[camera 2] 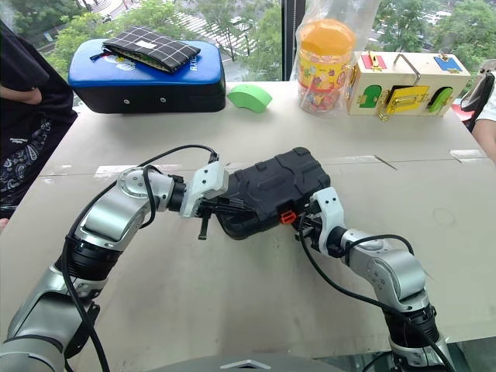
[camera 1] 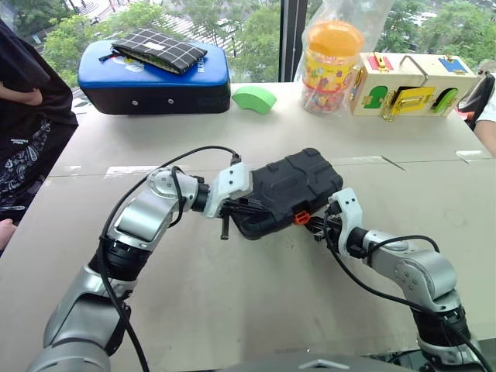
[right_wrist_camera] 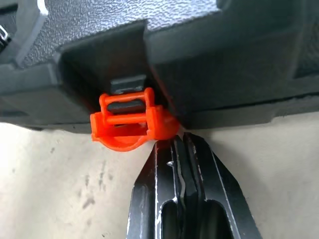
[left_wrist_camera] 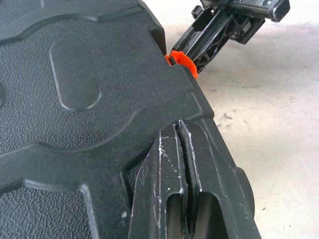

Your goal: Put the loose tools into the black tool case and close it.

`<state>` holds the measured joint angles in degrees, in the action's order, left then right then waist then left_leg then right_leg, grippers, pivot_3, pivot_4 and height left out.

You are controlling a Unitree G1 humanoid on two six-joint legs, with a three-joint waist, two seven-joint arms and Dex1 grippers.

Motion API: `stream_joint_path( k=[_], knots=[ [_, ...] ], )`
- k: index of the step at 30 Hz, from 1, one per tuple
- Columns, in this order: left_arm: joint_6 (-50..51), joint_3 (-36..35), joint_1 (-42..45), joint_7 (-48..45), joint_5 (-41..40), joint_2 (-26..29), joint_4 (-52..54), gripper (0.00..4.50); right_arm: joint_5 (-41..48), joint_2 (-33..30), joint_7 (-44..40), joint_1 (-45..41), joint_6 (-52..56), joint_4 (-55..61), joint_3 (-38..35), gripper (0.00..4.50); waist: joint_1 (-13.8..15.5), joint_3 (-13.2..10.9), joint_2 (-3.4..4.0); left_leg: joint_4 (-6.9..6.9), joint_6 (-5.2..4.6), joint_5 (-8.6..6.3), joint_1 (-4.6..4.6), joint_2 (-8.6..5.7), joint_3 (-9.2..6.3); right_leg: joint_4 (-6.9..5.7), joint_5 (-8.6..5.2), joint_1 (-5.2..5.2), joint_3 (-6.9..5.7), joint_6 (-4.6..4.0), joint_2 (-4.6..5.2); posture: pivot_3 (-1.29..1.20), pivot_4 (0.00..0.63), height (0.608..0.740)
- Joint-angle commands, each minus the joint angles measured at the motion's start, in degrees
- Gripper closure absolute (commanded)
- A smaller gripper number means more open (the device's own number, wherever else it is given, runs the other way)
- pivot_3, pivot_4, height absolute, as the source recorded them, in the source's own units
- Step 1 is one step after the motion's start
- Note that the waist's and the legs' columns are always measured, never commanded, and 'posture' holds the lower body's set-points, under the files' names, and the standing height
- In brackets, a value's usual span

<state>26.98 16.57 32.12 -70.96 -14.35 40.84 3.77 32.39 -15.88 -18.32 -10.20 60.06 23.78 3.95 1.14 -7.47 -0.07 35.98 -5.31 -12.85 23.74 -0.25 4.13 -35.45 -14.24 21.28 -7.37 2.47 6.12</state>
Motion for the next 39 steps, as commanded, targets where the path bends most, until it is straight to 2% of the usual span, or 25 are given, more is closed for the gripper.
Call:
stream_joint_path(
  k=[1,12,21,39],
  knots=[
    [1.5,4.0,-1.7,0.5,3.2,-0.3,-1.4,4.45,3.8,1.4,-1.0,-0.6,0.3,3.7,-2.2,4.5,0.0,0.0,0.01,0.0,0.0,0.0,0.0,0.0,0.0,0.0,0.0,0.0,0.0,0.0,0.0,0.0,0.15,0.74],
    [2.3,4.0,-1.7,0.8,3.4,-1.0,-0.7,4.45,4.4,2.1,-0.2,-0.6,2.6,3.5,-3.0,4.5,0.2,0.0,0.03,-0.03,0.0,-0.01,0.01,0.0,0.0,0.04,-0.03,0.0,0.0,-0.05,0.01,0.0,0.15,0.74],
    [2.9,3.9,-1.9,0.9,3.5,-1.1,-0.2,4.45,8.4,3.0,-0.2,-1.8,5.3,6.4,-5.3,4.5,0.3,0.0,0.07,-0.1,-0.01,-0.01,0.01,0.0,0.0,0.09,-0.08,0.01,0.0,-0.14,0.02,0.0,0.15,0.74],
    [0.1,4.9,-4.6,1.2,5.1,-1.5,-0.5,4.45,11.8,2.8,1.6,-9.2,9.3,9.2,-8.1,4.5,0.3,-0.2,0.34,-0.13,0.0,0.0,0.02,0.0,0.0,0.18,-0.08,0.02,0.0,-0.14,0.02,0.0,0.15,0.74]
  ],
)
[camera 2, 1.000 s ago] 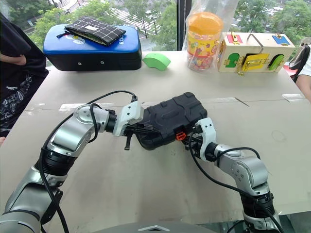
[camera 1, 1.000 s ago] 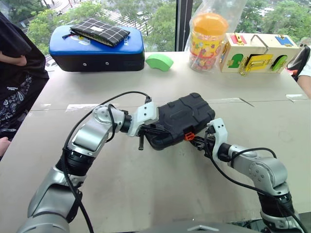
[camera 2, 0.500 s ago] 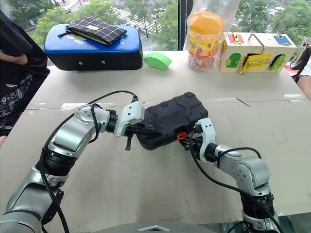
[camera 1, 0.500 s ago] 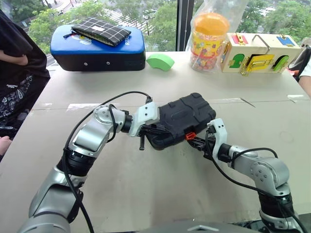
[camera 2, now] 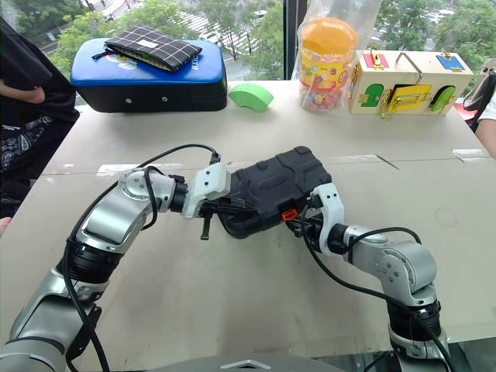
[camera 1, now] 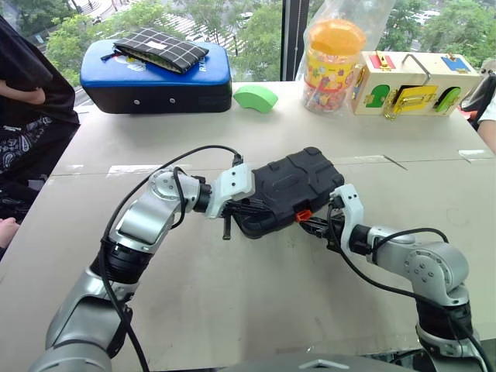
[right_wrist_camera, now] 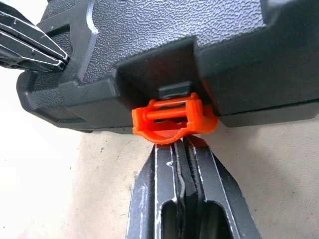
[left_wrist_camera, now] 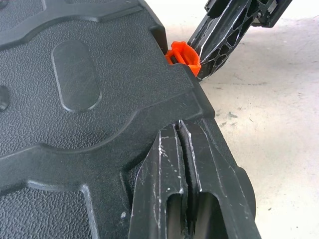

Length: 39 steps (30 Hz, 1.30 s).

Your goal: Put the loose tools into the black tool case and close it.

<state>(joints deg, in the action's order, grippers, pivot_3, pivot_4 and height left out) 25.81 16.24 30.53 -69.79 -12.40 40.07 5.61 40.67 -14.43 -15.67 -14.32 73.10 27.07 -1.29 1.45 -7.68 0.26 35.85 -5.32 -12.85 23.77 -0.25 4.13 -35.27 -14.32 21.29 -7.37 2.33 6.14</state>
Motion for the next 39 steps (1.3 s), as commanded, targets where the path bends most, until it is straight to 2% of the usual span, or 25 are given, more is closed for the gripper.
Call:
stream_joint_path(
  k=[1,11,14,16,18,20,21,24,27,28,29,31,32,33,36,39],
  knots=[
    [1.1,5.2,-3.3,0.1,3.1,-0.7,-2.4,4.45,3.6,1.3,-1.1,-5.4,-3.8,6.1,-3.1,4.5,0.0,0.0,0.01,0.0,0.0,0.0,0.0,0.0,0.0,0.0,0.0,0.0,0.0,0.0,0.0,0.0,0.15,0.74],
    [0.1,5.0,-5.4,0.8,3.3,-0.4,-2.1,4.45,4.3,1.4,-1.3,-8.5,-5.2,7.7,-4.2,4.5,-0.4,0.2,0.05,-0.26,0.02,0.01,-0.05,0.0,0.01,0.13,0.11,0.03,0.0,0.19,-0.01,0.0,0.15,0.74],
    [-0.6,4.6,-5.8,0.9,3.5,-0.6,-2.6,4.45,4.2,0.5,-2.0,-9.0,-7.2,8.9,-3.2,4.5,0.0,0.4,-0.17,-0.49,0.02,0.01,-0.03,-0.04,0.01,0.37,0.13,0.02,-0.07,0.19,-0.01,0.0,0.15,0.74],
    [-2.3,2.4,-6.4,2.4,2.1,-2.2,-2.9,4.45,1.9,0.0,-1.7,-8.6,-10.9,10.2,-2.5,4.5,0.0,0.4,-0.24,-0.49,0.22,0.14,0.02,-0.07,0.01,0.43,0.25,0.02,-0.07,0.01,-0.01,0.0,0.15,0.74],
    [-1.4,-2.6,-7.4,5.9,-2.1,-6.0,-2.0,4.45,-2.7,2.4,-4.4,-6.6,-24.6,10.9,-1.8,4.5,0.1,0.4,-0.13,-0.5,0.21,0.13,0.04,-0.18,0.04,0.52,0.24,0.0,-0.06,0.03,0.07,0.0,0.15,0.74],
    [-0.6,-7.5,-8.0,6.1,-7.6,-8.5,-0.5,4.45,-3.7,-0.2,-8.5,-4.2,-28.8,11.2,-1.5,4.5,0.7,0.3,-0.08,-0.5,0.2,0.13,0.05,-0.19,0.03,0.52,0.13,-0.01,-0.06,0.23,0.08,0.0,0.15,0.74],
    [2.2,-10.5,-8.4,6.7,-11.2,-9.3,1.0,4.48,-4.2,-2.4,-9.7,-2.7,-29.3,11.3,-1.9,4.25,0.8,0.2,-0.17,-0.49,0.2,0.13,0.06,-0.19,0.03,0.52,0.13,-0.01,-0.06,0.25,0.08,0.0,0.15,0.74],
    [8.2,-16.7,-12.8,7.2,-18.9,-7.4,7.8,3.7,-6.4,-11.1,-15.8,2.8,-32.8,12.4,-4.2,3.27,0.4,-0.1,-0.5,-0.45,0.19,0.13,0.09,-0.18,0.04,0.53,0.13,-0.01,-0.07,0.25,0.06,0.0,0.15,0.74],
    [10.8,-21.9,-18.1,8.2,-23.6,-5.2,13.0,2.4,-4.9,-17.4,-21.1,9.2,-35.5,13.0,-9.0,1.97,-0.1,-0.3,-0.53,-0.55,0.17,0.11,0.09,-0.17,0.04,0.56,0.14,0.0,-0.1,0.22,0.06,0.0,0.15,0.74],
    [10.9,-23.3,-20.2,8.0,-24.3,-4.1,14.3,1.9,-4.8,-19.9,-23.2,11.9,-36.2,13.3,-10.9,1.38,-0.2,-0.4,-0.52,-0.6,0.19,0.12,0.06,-0.15,0.03,0.55,0.2,-0.01,-0.12,0.13,0.05,0.0,0.15,0.74],
    [11.8,-26.4,-23.8,7.6,-25.5,-2.2,15.7,1.67,-4.5,-22.9,-27.3,17.2,-37.1,13.8,-15.3,1.18,-0.2,-0.4,-0.51,-0.61,0.2,0.12,0.04,-0.14,0.02,0.53,0.2,-0.01,-0.14,0.11,0.03,0.0,0.15,0.74],
    [12.1,-31.1,-30.6,6.2,-26.3,1.3,17.6,0.76,-2.6,-26.2,-33.4,26.1,-38.4,14.2,-23.9,0.25,-0.2,-0.3,-0.54,-0.74,0.22,0.13,0.0,-0.12,0.01,0.68,0.19,-0.09,-0.19,0.12,0.04,0.0,0.15,0.74],
    [11.9,-32.3,-33.7,5.3,-26.3,2.9,18.2,0.43,-2.0,-27.2,-35.7,29.8,-39.3,14.1,-26.9,0.0,-0.2,-0.3,-0.55,-0.74,0.23,0.12,-0.08,-0.12,0.01,0.71,0.18,-0.15,-0.19,0.12,0.03,0.0,0.15,0.74],
    [10.8,-33.1,-36.4,4.5,-25.8,4.1,18.6,0.04,-2.0,-27.9,-37.9,32.9,-40.7,13.8,-29.1,0.0,-0.2,-0.4,-0.52,-0.72,0.26,0.08,-0.06,-0.11,-0.01,0.71,0.17,-0.15,-0.2,0.12,0.02,0.0,0.15,0.74],
    [6.4,-36.3,-44.8,3.7,-23.6,5.5,18.9,0.04,-2.7,-27.2,-43.7,41.5,-46.3,12.5,-36.5,0.0,-0.3,-0.4,-0.4,-0.74,0.01,-0.1,-0.05,-0.09,-0.01,0.81,-0.05,-0.13,-0.17,0.21,0.03,0.0,0.15,0.74],
    [4.6,-38.0,-49.0,4.0,-23.2,5.7,19.1,0.04,-3.7,-26.7,-47.2,46.9,-50.2,10.8,-40.8,0.0,-0.2,-0.5,-0.36,-0.73,-0.02,-0.12,-0.05,-0.08,-0.01,0.84,-0.11,-0.14,-0.07,0.1,0.09,0.0,0.15,0.74]
  ],
)
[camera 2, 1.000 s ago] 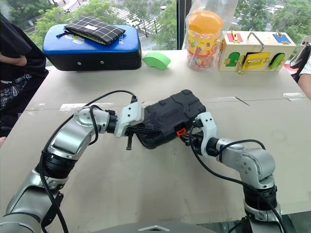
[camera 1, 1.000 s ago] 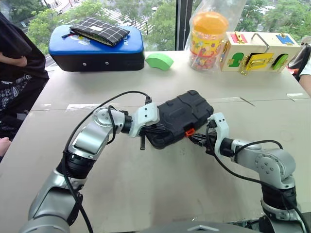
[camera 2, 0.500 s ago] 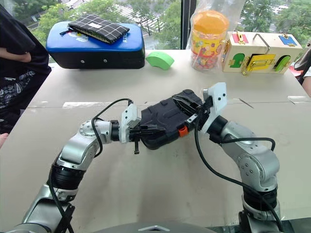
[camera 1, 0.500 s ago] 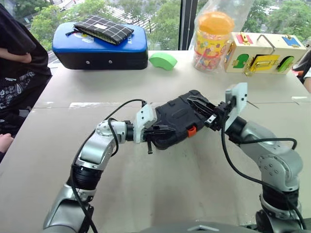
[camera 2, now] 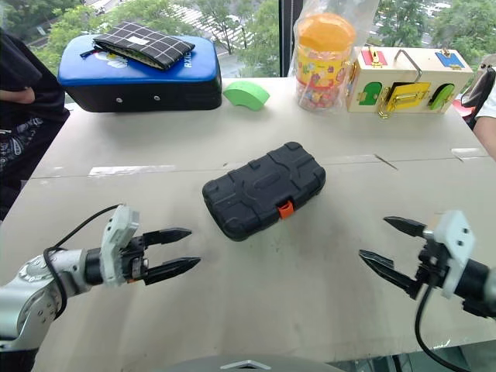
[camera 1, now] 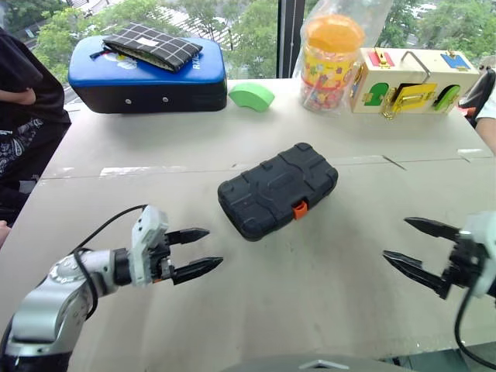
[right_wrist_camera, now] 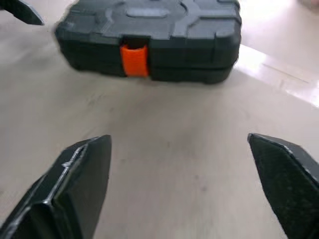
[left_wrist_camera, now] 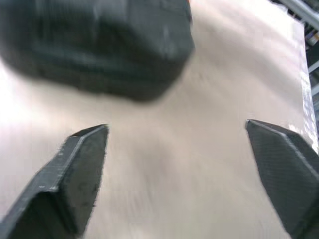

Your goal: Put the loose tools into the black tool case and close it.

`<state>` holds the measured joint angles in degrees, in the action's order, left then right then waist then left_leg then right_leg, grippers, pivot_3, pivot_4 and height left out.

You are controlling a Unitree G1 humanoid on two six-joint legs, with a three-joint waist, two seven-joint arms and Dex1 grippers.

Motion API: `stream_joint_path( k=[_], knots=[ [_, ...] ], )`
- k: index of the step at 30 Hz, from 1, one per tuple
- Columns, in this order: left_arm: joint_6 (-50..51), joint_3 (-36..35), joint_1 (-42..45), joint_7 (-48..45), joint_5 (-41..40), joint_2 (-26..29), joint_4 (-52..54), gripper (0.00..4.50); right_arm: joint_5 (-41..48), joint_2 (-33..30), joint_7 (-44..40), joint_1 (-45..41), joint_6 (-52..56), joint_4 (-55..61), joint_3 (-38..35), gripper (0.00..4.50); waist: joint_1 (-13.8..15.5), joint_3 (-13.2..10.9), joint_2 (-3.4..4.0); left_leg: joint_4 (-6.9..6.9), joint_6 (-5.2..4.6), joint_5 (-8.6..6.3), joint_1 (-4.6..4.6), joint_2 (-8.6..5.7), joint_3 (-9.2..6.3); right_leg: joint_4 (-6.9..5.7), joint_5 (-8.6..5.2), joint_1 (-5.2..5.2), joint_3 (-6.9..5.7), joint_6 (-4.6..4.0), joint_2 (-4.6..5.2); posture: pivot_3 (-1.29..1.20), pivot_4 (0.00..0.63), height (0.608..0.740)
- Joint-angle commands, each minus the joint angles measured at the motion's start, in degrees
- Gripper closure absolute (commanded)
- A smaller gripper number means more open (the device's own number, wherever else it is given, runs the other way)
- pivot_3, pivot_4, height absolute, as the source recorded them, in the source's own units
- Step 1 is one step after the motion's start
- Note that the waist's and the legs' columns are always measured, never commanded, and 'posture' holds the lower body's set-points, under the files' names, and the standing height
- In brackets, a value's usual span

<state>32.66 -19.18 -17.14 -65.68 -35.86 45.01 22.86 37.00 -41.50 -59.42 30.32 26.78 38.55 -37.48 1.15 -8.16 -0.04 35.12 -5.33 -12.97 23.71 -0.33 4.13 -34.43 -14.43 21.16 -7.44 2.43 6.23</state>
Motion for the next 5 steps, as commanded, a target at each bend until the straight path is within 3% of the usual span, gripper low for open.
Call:
stream_joint_path(
  k=[1,5],
  knots=[
    [-2.5,-2.8,-2.2,0.1,0.3,0.7,2.0,0.04,0.0,0.5,-4.1,3.5,-4.8,-1.2,-5.7,0.0,0.2,0.0,-0.09,0.0,0.0,0.0,0.01,0.0,0.0,0.0,-0.01,0.01,0.02,-0.01,0.0,0.0,0.15,0.74],
    [-0.3,-3.4,-2.9,0.4,-2.9,0.4,2.6,0.04,-0.1,0.9,-5.6,6.0,-7.0,-3.3,-7.3,0.0,0.2,0.0,-0.01,0.0,-0.02,-0.01,0.05,-0.03,0.02,0.07,-0.01,0.03,0.22,-0.01,0.0,0.0,0.15,0.74]
  ],
)
